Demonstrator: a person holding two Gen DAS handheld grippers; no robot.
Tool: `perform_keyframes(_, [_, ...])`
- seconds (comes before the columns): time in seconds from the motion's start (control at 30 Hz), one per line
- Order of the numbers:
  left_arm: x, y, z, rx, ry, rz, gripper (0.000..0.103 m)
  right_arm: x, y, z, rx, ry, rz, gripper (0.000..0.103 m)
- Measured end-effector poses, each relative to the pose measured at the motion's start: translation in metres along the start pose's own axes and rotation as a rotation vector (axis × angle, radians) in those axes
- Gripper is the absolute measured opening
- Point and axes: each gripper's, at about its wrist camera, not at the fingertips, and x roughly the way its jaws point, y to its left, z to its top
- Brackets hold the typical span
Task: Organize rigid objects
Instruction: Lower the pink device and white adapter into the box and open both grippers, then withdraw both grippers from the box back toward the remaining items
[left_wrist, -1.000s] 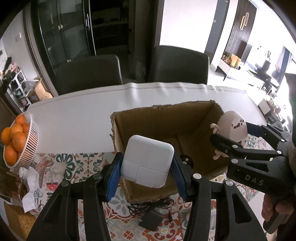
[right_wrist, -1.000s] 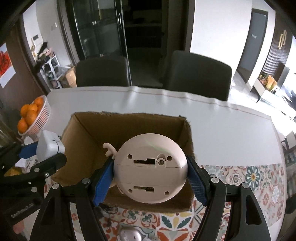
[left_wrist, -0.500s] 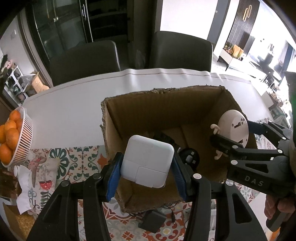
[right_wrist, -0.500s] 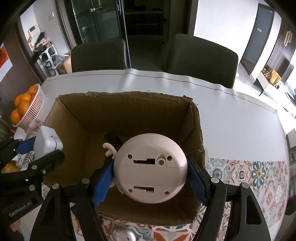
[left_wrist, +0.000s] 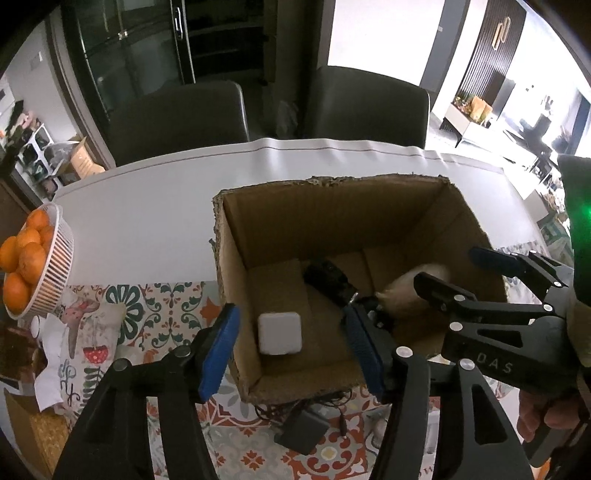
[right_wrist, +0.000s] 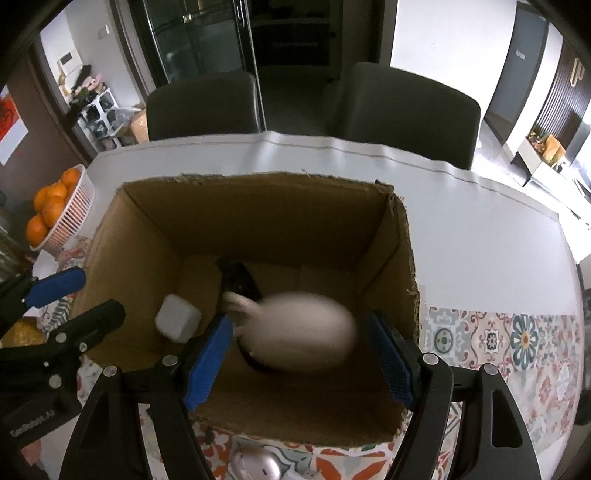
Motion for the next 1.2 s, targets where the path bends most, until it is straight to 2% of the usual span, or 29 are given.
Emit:
perform_keyframes(0.07, [-0.007,0.001,-0.002,-0.012,-0.020,0.032,0.075,-0.005,0.000,0.000,0.005,-0.009,-0.012,0.078])
perform_keyframes(0.17, [-0.018,0.000,-0.006,-0.008,-0.044,0.053,0.075,-0.018,-0.002,-0.004,0.024,-0.036,-0.050,0.078])
perform_keyframes(0.23, [-0.025,-0.001,-0.009,-0.012,-0.060,0.049,0.077,-0.027,0.000,-0.008,0.028,-0.049,-0.054,0.078])
perform_keyframes(0.27, [-0.029,-0.002,-0.013,-0.008,-0.069,0.054,0.082,-0.032,0.000,-0.010,0.033,-0.053,-0.055,0.078])
perform_keyframes(0.4, [-0.045,-0.007,-0.026,0.005,-0.116,0.066,0.085,-0.046,0.004,-0.023,0.037,-0.073,-0.040,0.078])
perform_keyframes(0.53, [-0.060,-0.010,-0.038,0.014,-0.156,0.099,0.087,-0.062,0.007,-0.036,0.034,-0.114,-0.076,0.078])
perform_keyframes(0.77, [-0.084,-0.015,-0.060,0.025,-0.215,0.110,0.095,-0.094,0.008,-0.058,0.048,-0.172,-0.116,0.078])
perform_keyframes(1.2, [-0.108,-0.035,-0.098,0.062,-0.266,0.119,0.097,-0.127,0.007,-0.106,0.051,-0.209,-0.131,0.078])
